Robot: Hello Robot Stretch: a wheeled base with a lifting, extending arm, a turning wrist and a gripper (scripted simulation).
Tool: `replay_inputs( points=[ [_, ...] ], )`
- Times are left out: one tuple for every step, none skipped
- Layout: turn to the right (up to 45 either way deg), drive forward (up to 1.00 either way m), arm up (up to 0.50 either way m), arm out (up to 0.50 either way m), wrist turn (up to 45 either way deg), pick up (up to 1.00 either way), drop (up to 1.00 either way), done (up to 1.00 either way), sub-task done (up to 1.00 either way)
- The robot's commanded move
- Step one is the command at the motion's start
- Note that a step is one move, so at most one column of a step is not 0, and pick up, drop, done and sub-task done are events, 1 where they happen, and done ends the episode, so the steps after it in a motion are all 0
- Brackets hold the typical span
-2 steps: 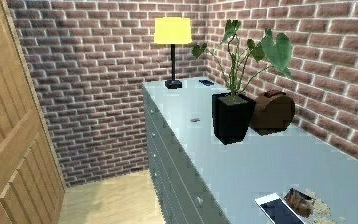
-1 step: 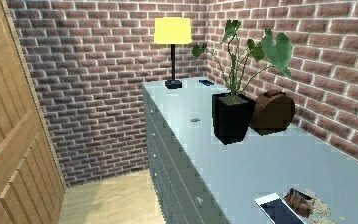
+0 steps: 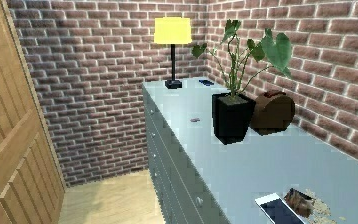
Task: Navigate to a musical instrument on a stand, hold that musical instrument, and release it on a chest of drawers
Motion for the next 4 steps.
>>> replay_inputs(
  points=[
    [0.0, 0.0, 0.0, 0.0, 45.0, 0.0, 0.0, 0.0, 0.0],
    [0.0, 0.0, 0.0, 0.0, 45.0, 0.0, 0.0, 0.0, 0.0],
    [0.0, 0.0, 0.0, 0.0, 27.0, 0.0, 0.0, 0.0, 0.0],
    [0.0, 0.0, -0.3, 0.0, 0.0, 0.0, 0.0, 0.0, 0.0]
  ],
)
